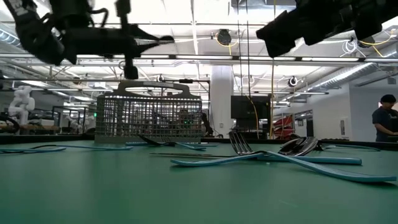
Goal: Sort silverware
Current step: Put the the table knife into silverware rack
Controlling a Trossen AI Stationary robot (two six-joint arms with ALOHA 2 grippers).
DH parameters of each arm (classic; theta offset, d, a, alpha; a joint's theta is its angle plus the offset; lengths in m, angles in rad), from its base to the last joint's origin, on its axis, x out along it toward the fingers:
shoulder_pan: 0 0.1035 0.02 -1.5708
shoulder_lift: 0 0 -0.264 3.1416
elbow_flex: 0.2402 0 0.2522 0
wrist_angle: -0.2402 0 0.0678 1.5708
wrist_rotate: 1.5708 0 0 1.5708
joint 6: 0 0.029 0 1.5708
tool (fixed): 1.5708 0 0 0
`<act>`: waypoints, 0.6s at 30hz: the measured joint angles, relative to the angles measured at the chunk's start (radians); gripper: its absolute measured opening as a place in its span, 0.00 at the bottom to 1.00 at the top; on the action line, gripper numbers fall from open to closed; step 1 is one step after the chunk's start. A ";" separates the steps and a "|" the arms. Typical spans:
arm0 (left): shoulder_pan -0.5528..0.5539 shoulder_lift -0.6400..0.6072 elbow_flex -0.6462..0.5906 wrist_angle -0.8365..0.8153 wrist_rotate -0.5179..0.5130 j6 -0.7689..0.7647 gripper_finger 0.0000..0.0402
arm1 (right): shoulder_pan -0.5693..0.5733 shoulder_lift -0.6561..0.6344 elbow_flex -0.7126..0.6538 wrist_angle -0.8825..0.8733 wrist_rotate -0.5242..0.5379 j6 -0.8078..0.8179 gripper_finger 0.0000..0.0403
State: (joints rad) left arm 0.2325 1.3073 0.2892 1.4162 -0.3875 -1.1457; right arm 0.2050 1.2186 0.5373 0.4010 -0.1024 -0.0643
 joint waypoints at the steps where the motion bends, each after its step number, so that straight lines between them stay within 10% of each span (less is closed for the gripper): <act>1: -0.002 0.020 -0.007 0.076 -0.035 -0.002 0.09 | 0.000 0.000 0.000 0.004 0.000 0.000 0.29; 18: 0.039 0.060 0.008 -0.065 -0.142 -0.292 0.09 | -0.001 0.000 0.000 0.180 0.077 0.024 0.29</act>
State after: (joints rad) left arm 0.2718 1.3674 0.2974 1.3517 -0.5298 -1.4373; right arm 0.2039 1.2186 0.5377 0.5806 -0.0254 -0.0407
